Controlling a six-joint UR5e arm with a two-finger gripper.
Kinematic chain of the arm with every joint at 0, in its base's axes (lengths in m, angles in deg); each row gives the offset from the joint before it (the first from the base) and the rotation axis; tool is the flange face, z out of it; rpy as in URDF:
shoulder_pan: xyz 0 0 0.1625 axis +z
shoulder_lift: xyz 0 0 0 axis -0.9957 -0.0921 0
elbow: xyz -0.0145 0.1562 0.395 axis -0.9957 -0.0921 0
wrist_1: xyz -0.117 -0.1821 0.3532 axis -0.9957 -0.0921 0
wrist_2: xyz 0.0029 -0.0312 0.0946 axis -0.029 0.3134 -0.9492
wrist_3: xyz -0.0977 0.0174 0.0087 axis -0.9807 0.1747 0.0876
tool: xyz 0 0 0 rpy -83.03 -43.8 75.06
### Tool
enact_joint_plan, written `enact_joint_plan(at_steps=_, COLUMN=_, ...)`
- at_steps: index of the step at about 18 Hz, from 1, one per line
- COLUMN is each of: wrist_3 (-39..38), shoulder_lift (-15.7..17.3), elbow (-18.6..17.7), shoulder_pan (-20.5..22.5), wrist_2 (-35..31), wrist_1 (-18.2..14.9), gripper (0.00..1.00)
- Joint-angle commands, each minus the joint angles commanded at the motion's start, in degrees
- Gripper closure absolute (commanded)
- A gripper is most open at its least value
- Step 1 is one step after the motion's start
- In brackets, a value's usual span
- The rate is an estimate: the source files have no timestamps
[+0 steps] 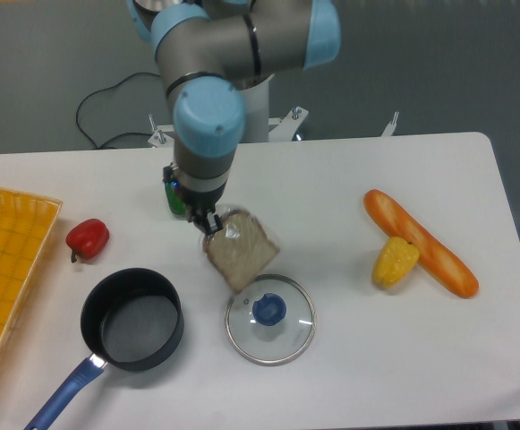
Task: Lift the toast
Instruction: 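Lift the gripped toast bag up off the table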
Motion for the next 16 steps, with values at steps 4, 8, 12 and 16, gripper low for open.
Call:
enact_joint_plan(at_steps=4, wrist_3=0.0, shoulder_lift=0.18, elbow=0.26, shoulder_pan=1.23, wrist_2=2.55, wrist_1=0.0, gripper=1.0)
enact_joint_plan(at_steps=8, wrist_3=0.0, shoulder_lift=0.36, elbow=0.61, shoulder_pan=1.23, wrist_2=3.17, wrist_1=0.0, gripper=1.0)
enact_joint_plan(at_steps=12, wrist_3=0.0, shoulder_lift=0.36, elbow=0.62, shoulder_pan=1.32, wrist_2=3.35, wrist_1=0.0, gripper=1.0)
enact_joint_plan(at_steps=16, wrist_3=0.0, shoulder_lift=0.27, elbow=0.53, shoulder_pan=1.15, wrist_2=3.87, wrist_1=0.0, gripper=1.0)
